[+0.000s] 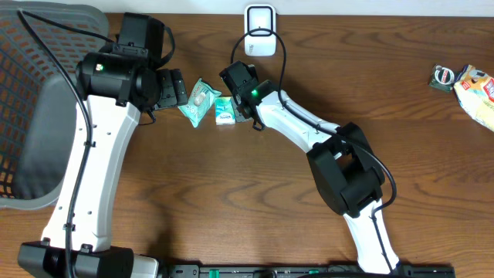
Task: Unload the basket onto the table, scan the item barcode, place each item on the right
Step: 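Lift the orange pack off the table with the right gripper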
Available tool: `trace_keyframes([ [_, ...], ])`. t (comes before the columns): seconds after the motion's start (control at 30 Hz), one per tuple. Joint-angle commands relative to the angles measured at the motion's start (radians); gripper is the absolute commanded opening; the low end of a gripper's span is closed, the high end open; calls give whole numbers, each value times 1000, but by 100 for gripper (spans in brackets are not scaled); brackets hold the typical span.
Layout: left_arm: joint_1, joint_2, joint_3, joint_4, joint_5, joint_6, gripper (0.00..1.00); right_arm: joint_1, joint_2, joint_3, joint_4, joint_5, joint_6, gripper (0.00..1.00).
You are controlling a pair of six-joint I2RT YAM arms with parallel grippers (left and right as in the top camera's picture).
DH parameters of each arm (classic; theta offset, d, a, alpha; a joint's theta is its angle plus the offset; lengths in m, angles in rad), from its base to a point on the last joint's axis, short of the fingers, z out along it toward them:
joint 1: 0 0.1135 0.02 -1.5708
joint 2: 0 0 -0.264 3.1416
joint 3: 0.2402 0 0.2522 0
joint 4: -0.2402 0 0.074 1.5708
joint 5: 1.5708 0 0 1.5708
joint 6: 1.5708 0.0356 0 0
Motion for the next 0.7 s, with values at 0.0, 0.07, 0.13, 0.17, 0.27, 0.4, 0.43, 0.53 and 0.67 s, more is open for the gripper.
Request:
trace_keyframes([
  [0.0,2,-2,-3,-2,-12,-9,98,2,0,-25,-11,-29,9,1],
  [0.07,2,-2,-3,-2,-12,-9,98,0,-1,-19,-14,-75,9,1],
  [0.13,2,-2,-3,-2,-12,-9,98,-9,-7,-2,-27,-140,9,1],
  [0.17,2,-2,-3,-2,-12,-9,98,-16,-16,10,-38,-182,9,1],
  [0.27,2,-2,-3,-2,-12,-9,98,-59,-55,31,-61,-340,9,1],
  [0.4,2,-2,-3,-2,-12,-9,98,-137,-107,31,-71,-608,-11,1],
  [0.43,2,-2,-3,-2,-12,-9,98,-159,-113,31,-72,-690,-31,1],
  [0.53,2,-2,-3,-2,-12,-9,98,-235,-116,30,-86,-946,-92,1],
  [0.67,2,-2,-3,-2,-12,-9,98,-319,-105,15,-128,-1143,-172,1],
])
